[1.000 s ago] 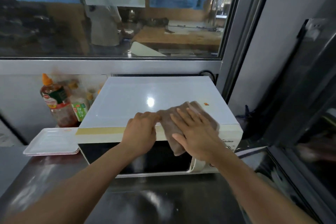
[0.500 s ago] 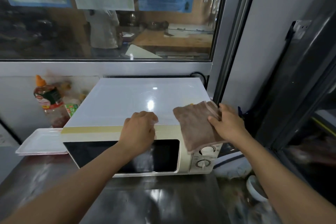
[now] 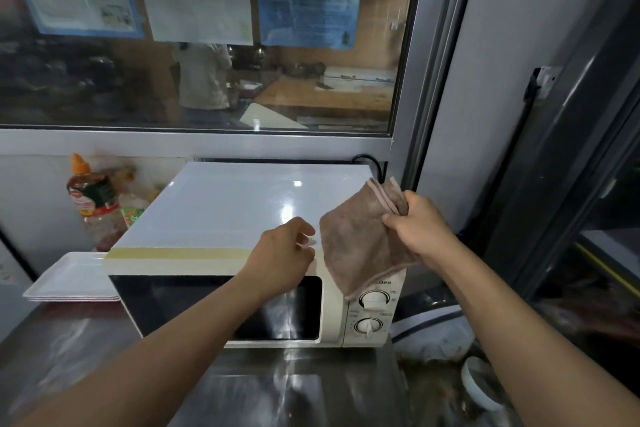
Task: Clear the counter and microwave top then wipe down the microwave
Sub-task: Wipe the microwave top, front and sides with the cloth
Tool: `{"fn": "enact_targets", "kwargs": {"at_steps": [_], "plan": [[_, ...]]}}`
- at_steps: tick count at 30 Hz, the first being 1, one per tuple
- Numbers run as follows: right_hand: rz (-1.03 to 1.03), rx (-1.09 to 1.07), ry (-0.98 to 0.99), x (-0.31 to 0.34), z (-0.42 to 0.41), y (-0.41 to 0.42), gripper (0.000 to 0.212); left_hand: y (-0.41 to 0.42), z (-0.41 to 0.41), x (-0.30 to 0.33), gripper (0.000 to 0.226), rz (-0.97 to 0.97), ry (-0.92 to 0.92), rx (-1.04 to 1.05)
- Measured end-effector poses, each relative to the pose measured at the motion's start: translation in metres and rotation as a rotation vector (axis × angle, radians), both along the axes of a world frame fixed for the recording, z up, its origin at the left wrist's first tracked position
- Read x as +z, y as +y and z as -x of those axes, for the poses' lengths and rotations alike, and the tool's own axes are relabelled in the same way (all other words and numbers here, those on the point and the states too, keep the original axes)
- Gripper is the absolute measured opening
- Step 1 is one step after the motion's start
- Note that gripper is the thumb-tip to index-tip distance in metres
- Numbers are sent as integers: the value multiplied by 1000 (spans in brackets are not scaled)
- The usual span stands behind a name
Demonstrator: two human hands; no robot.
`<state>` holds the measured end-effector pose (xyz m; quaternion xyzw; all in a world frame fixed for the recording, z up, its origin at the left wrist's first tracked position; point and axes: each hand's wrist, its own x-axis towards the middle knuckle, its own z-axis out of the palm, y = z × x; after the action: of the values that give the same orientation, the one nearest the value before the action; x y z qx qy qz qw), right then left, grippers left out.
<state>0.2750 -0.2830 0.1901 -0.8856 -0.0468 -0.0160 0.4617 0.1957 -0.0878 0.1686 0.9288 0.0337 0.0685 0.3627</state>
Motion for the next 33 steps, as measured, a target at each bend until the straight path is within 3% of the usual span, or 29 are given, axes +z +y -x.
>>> {"fn": "enact_targets", "kwargs": {"at_steps": [7, 9, 11, 13, 15, 17, 20, 24, 26, 30, 33], "plan": [[-552, 168, 25, 48, 15, 13, 29, -9, -5, 19, 44, 866, 327, -51], [-567, 123, 11, 53, 15, 16, 51, -7, -8, 29, 42, 1158, 374, -73], [-519, 77, -10, 55, 14, 17, 74, 3, -11, 37, 42, 1273, 377, -98], [-448, 85, -28, 56, 15, 20, 73, 17, -13, 43, 42, 1246, 368, -149], [-387, 131, -20, 58, 18, 23, 53, 33, -16, 50, 45, 1142, 352, -208], [-332, 167, 32, 59, 22, 29, 47, 46, -20, 55, 47, 921, 295, -233], [-68, 153, 55, 60, 26, 38, 52, 57, -30, 60, 33, 526, 67, -142], [168, 47, -45, 47, 28, 45, 24, 57, -40, 61, 16, 147, -112, -154], [186, 34, -38, 41, 24, 38, 15, 53, -46, 59, 11, 93, -136, -167], [-99, -6, 53, 45, 10, 24, 17, 44, -65, 54, 11, 172, -24, -229], [-77, -153, -29, 41, -26, 19, 21, 34, -84, 53, 15, 277, 36, -211]]}}
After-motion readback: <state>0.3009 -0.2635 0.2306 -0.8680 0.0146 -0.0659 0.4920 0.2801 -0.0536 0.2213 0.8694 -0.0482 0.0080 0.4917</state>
